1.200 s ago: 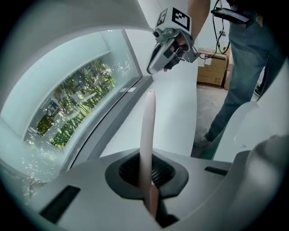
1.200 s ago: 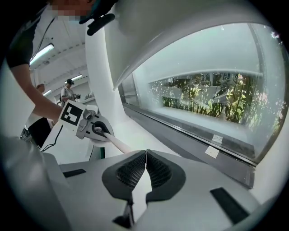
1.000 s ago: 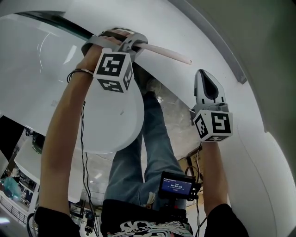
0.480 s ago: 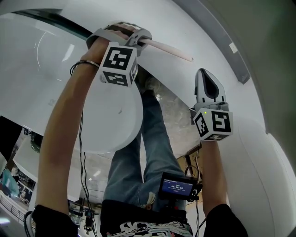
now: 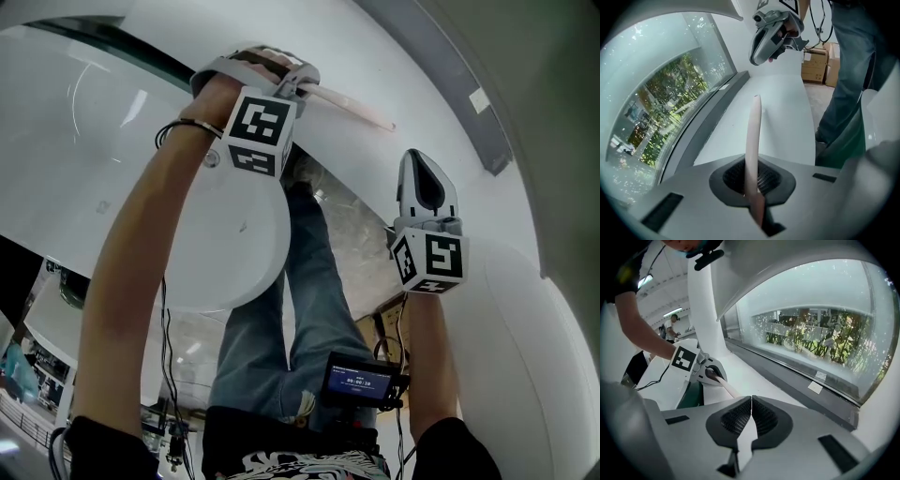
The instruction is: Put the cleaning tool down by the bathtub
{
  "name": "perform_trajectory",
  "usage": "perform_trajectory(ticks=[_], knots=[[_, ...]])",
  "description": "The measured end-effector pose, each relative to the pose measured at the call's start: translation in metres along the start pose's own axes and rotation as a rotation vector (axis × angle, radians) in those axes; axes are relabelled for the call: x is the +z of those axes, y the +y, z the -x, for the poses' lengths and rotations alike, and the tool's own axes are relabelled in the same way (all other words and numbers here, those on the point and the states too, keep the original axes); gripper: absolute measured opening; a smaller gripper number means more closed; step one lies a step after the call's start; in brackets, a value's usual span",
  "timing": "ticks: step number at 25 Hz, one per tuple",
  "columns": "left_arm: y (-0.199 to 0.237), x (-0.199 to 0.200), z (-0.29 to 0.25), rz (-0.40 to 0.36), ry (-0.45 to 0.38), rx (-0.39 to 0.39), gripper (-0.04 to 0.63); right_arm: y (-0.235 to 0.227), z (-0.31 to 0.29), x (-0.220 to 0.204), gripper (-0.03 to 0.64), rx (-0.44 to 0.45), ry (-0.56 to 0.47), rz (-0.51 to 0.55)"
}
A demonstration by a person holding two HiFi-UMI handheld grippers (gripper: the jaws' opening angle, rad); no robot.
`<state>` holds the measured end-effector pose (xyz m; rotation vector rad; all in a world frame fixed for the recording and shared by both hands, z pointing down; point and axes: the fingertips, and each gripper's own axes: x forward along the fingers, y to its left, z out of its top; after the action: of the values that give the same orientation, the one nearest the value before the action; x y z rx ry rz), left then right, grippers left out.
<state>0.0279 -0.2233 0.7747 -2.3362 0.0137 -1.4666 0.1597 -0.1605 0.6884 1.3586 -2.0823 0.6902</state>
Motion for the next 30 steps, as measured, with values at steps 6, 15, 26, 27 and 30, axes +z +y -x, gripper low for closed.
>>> perform_trajectory(ticks=[6,15,26,27,30], knots=[[0.0,-0.006,-0.008,-0.009,0.018,0.009,0.014,-0.003,-0.008,0.005,0.028,-0.007,-0.005,0.006],[-0.002,-0.008,-0.016,-0.063,0.031,0.012,0.014,-0.005,-0.022,-0.004,0.028,-0.003,0.037,-0.002],[0.001,-0.012,-0.021,-0.1,0.033,0.029,0.015,0.0,-0.039,-0.021,0.028,0.04,0.109,-0.022],[0.002,-0.012,-0.02,-0.096,0.031,0.028,0.015,0.001,-0.039,-0.021,0.028,0.044,0.11,-0.024],[0.005,-0.012,-0.019,-0.093,0.027,0.042,0.023,0.002,-0.041,-0.021,0.028,0.057,0.112,-0.032]])
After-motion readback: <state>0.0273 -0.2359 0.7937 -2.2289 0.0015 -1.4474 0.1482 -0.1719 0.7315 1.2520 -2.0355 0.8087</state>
